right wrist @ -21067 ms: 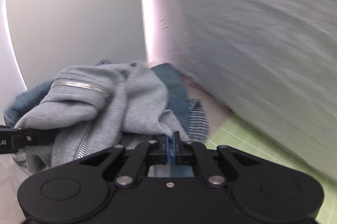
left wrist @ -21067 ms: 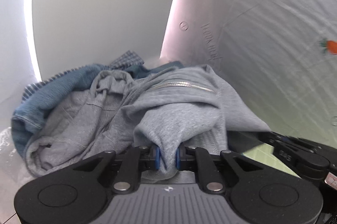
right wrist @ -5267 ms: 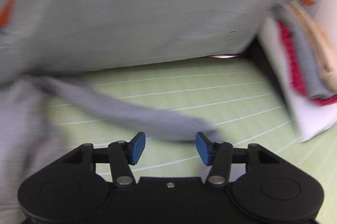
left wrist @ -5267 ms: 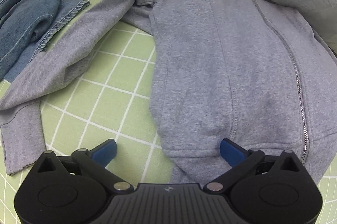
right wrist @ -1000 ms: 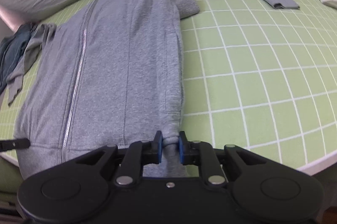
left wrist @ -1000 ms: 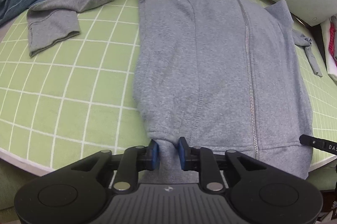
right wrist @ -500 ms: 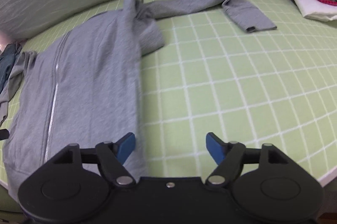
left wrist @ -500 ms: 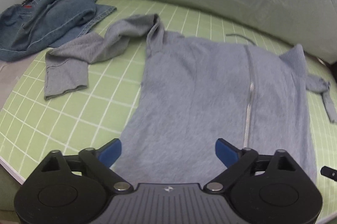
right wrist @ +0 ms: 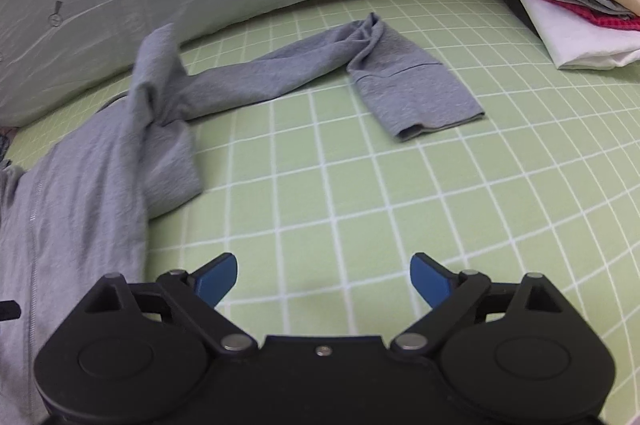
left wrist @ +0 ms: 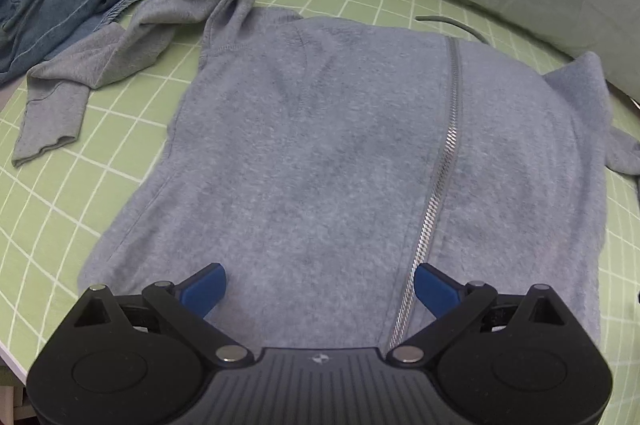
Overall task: Fold clothes
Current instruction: 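Grasp the hoodie sleeve cuff with the right gripper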
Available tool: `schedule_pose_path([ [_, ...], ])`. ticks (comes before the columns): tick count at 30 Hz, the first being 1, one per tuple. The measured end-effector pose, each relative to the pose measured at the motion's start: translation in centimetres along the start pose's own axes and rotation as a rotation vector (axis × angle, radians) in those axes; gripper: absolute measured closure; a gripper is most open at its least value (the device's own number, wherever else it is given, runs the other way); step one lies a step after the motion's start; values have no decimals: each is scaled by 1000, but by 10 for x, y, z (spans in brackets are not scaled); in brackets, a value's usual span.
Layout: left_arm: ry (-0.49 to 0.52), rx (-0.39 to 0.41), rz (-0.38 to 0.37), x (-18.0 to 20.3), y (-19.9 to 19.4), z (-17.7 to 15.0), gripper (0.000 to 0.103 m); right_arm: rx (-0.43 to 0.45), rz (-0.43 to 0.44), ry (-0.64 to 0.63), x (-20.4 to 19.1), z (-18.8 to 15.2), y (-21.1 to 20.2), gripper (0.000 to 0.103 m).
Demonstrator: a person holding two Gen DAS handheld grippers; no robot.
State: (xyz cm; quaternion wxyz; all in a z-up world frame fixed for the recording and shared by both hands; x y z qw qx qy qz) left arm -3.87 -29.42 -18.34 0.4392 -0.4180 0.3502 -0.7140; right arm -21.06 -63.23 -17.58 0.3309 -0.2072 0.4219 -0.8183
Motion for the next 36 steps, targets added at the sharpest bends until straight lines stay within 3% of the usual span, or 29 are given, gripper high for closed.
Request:
schedule_pose_path([
  [3, -25, 4, 20, 1, 11, 11, 3, 35, -41, 7, 13, 16, 17, 10],
  [7, -5, -4, 58, 7, 26, 25, 0, 144, -113, -26, 23, 48, 38, 14],
  [14, 18, -3, 86, 13, 30, 30, 0, 133, -87, -96, 21, 76, 73, 36],
  [15, 21, 3, 84, 13, 30, 29, 0, 140, -81, -113, 19, 77, 74, 41],
  [17, 18, 12, 88, 14, 30, 29, 0, 166, -93, -147, 21, 78, 74, 64],
  [18, 15, 12, 89, 14, 30, 29, 0, 175, -101, -156, 24, 79, 74, 85],
  [19, 14, 9, 90, 15, 30, 30, 0, 175, -116, -150, 30, 81, 73, 97],
  [22, 17, -1, 86, 14, 30, 31, 0, 180, -190, -102, 63, 88, 76, 97],
  [24, 17, -5, 85, 13, 30, 31, 0, 196, -310, -83, 100, 95, 79, 97],
  [27, 15, -4, 85, 14, 30, 31, 0, 188, -491, 44, 173, 105, 78, 98],
  [30, 16, -2, 85, 14, 30, 30, 0, 177, -628, 86, 223, 107, 75, 97],
  [35, 14, 2, 85, 14, 30, 30, 0, 129, -644, 154, 251, 90, 74, 95],
  [36, 14, 2, 86, 14, 30, 30, 0, 113, -668, 164, 252, 84, 74, 90],
])
Point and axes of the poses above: each gripper's, at about its wrist camera, not at the fingertips, and y roughly the way its jaws point, x to its right, z to its top, the point moved 8 cm from there along y, roughly the way its jaws point, and after that the axes turned 14 degrees about -z, right-handed, at the moved point
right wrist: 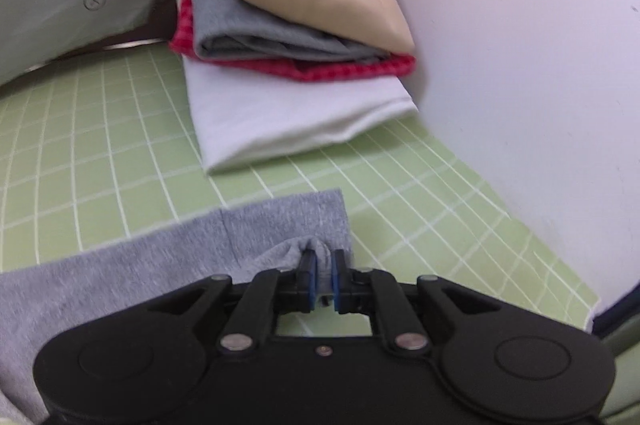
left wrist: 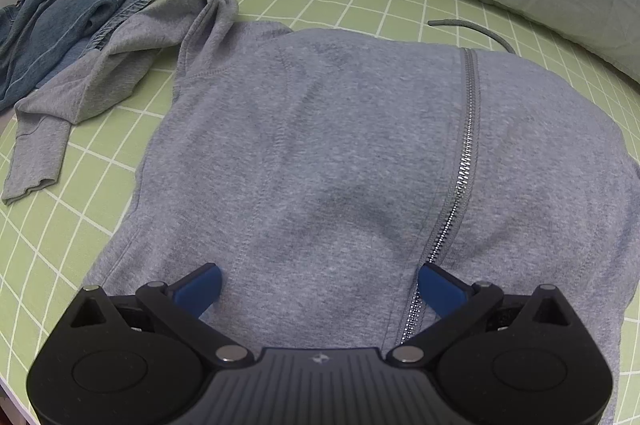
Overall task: Fold clothes
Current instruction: 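Grasp the hoodie sleeve cuff with the right gripper, then pull the sleeve straight with the right gripper and release it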
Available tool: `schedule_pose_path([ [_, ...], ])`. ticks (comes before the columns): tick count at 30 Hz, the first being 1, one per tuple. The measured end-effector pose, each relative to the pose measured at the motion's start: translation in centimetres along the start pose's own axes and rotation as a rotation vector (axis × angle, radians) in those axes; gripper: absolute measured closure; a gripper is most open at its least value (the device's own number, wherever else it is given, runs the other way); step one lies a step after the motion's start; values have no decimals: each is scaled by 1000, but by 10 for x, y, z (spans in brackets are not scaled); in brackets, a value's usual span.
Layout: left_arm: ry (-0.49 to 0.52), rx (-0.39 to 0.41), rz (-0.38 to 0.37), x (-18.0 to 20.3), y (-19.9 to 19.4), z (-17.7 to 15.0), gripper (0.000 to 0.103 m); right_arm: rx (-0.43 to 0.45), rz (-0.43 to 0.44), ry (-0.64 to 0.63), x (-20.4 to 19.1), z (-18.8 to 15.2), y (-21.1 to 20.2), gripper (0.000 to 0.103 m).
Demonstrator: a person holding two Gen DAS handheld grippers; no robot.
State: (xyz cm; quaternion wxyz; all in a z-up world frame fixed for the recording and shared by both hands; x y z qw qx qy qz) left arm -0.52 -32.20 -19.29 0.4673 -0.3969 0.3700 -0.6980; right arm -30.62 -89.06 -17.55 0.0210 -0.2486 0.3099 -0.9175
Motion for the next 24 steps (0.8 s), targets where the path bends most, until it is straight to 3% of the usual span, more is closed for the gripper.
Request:
schedule_pose_path([
  [6, 3, -4, -2, -1, -1, 0, 0, -74, 39, 184, 10, -23, -14, 65],
  [12, 5, -5, -3, -1, -1, 0, 0, -184, 259, 504, 20, -39, -20, 44],
  [17, 5, 1, -4, -1, -1, 0, 0, -214, 302, 500, 2, -35, -16, 36],
  [21, 4, 12, -2, -1, -2, 0, 0, -207, 268, 413, -9, -33, -15, 45],
  [23, 6, 18, -2, -1, -2, -1, 0, -180, 252, 332, -14, -33, -17, 74],
  [24, 7, 19, -3, -1, -2, -1, 0, -169, 256, 303, -15, -34, -18, 101],
])
Point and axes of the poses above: each gripper's, at about its wrist camera, not at the fingertips, and y roughly the way its jaws point, x to its right, z to its top, the point moved 8 cm from there along y, roughly the way its jaws point, and after that the axes turned 14 degrees about -z, right-handed, at the moved point
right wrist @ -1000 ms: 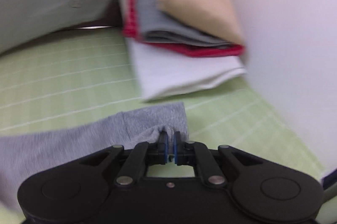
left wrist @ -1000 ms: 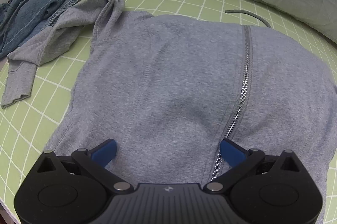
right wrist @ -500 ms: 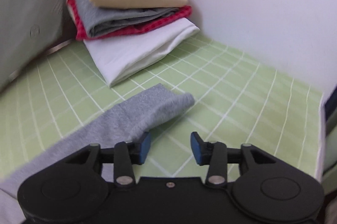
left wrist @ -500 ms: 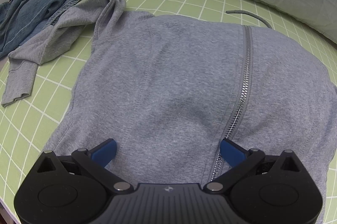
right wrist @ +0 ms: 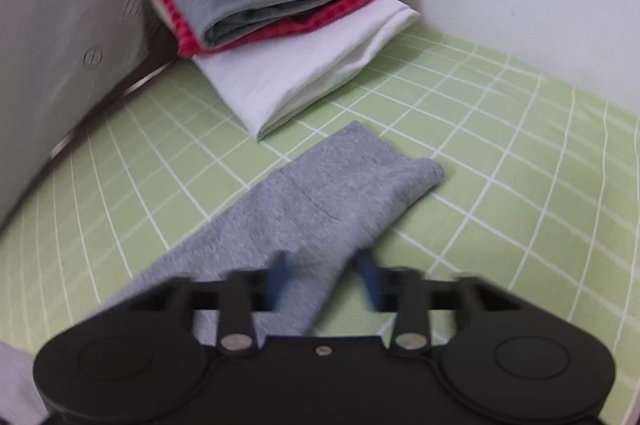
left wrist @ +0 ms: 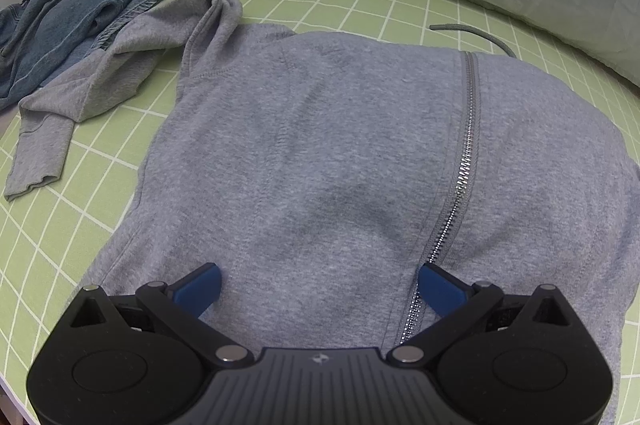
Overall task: Fold clothes
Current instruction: 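Pull the sleeve straight with the right gripper and release it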
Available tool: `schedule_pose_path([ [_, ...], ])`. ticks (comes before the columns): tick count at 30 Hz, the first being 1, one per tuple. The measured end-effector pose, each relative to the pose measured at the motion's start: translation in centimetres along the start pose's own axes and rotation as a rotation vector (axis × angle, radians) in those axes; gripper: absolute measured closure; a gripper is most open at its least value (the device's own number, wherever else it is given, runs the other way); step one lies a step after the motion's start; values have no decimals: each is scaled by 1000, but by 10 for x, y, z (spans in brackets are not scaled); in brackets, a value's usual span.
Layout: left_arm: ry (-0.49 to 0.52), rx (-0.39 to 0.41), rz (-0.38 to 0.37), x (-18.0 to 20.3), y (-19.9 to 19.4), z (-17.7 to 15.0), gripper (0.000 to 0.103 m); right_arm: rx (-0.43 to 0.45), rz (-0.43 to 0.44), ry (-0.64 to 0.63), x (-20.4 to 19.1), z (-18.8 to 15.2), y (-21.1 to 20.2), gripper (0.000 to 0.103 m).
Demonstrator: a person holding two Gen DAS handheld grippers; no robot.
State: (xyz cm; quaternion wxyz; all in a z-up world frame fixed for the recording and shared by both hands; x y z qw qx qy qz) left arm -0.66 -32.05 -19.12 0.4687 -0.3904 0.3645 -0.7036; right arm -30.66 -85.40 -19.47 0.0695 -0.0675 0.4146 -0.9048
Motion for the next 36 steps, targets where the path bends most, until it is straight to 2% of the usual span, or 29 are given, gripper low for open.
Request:
schedule_pose_path([
  [3, 3, 3, -1, 0, 0, 0, 0, 6, 4, 7, 7, -2, -8, 102],
  [7, 9, 11, -3, 0, 0, -1, 0, 5, 16, 116, 30, 0, -34, 102],
  [13, 16, 11, -7, 0, 0, 0, 0, 57, 24, 182, 41, 30, -70, 102],
  [17, 18, 13, -8, 0, 0, 0, 0, 62, 19, 149, 11, 74, -46, 102],
  [20, 17, 19, -7, 0, 0, -1, 0, 7, 30, 37, -41, 105, -6, 100],
  [21, 16, 21, -7, 0, 0, -1, 0, -9, 50, 0, -61, 112, 7, 96],
  [22, 16, 22, -7, 0, 0, -1, 0, -30, 85, -9, -76, 116, 18, 85],
  [24, 15, 24, -6, 0, -1, -2, 0, -72, 160, -15, -104, 124, 36, 75],
  [26, 7, 26, -1, 0, -1, -2, 0, -74, 255, 87, -104, 128, 35, 70],
  [28, 0, 26, 4, 0, -1, -3, 0, -59, 315, 189, -91, 130, 31, 53],
  [30, -2, 22, 5, 0, -1, -3, 0, -45, 293, 264, -65, 125, 32, 53],
  [31, -2, 16, 4, 0, -1, -2, 0, -36, 250, 260, -53, 121, 34, 53],
  [34, -4, -7, 2, -2, 0, 0, 0, -35, 132, 169, -33, 102, 49, 52],
  [36, -6, -20, 1, -2, 1, 1, 0, -44, 85, 107, -29, 90, 58, 52],
])
Point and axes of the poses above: each gripper's, at about its wrist camera, not at the fingertips, and y roughly the way its jaws point, x to its right, z to its top, the point moved 8 cm from there along y, roughly the way its jaws point, and after that the axes turned 14 degrees about -z, right-handed, at the moved point
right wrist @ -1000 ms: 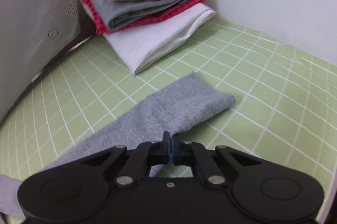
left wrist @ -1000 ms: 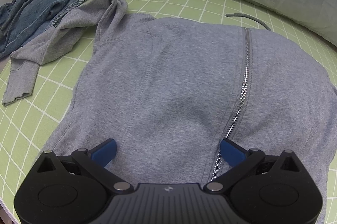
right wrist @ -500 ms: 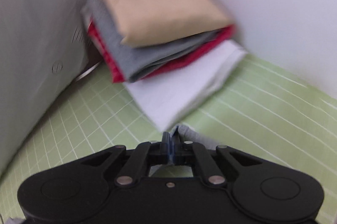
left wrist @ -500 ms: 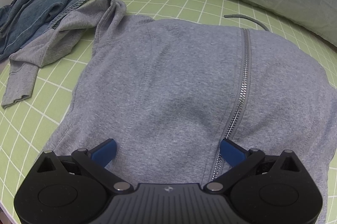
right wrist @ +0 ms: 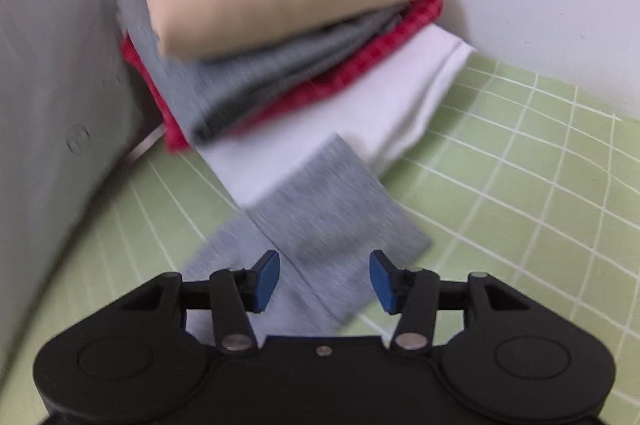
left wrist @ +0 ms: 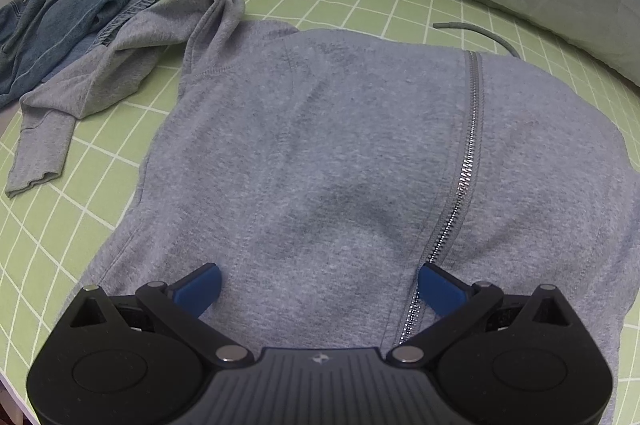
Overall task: Fold clothes
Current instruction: 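Pull the sleeve straight with the right gripper and release it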
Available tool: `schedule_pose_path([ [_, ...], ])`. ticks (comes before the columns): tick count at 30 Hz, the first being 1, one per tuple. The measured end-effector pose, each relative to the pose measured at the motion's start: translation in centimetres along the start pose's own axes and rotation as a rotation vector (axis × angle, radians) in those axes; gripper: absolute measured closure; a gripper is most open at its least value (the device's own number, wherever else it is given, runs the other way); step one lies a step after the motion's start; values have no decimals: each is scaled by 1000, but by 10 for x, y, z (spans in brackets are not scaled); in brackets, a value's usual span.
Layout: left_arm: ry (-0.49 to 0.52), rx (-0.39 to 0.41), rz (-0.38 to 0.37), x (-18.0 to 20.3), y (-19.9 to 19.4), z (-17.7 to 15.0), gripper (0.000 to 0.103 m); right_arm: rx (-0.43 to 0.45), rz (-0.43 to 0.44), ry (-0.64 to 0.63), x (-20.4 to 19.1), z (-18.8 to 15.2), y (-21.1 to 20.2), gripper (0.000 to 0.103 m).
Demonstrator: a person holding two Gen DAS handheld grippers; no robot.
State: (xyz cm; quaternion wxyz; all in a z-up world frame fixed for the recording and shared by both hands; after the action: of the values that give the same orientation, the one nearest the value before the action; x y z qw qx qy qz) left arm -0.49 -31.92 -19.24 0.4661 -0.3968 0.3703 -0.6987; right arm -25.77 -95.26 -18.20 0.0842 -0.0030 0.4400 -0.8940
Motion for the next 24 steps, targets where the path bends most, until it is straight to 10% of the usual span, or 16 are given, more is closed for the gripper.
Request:
schedule_pose_path([
  [6, -7, -13, 1, 0, 1, 1, 0, 75, -69, -184, -15, -8, 5, 36],
  [12, -15, 10, 7, 1, 0, -1, 0, 154, -77, -456, -25, -23, -8, 88],
  [24, 23, 26, -12, 0, -5, -7, 0, 77, -187, -426, 72, -64, -51, 91],
])
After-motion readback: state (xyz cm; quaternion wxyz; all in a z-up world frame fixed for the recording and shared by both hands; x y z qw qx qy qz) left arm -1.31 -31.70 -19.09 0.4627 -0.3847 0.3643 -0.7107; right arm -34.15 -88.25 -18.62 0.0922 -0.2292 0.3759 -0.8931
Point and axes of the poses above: each gripper's, at about its wrist camera, not at the fingertips, and y roughly the way its jaws point, x to its right, z to its top, the point moved 8 cm from there along y, roughly the way its jaws point, and after that the axes turned 14 degrees about -z, right-handed, at the moved point
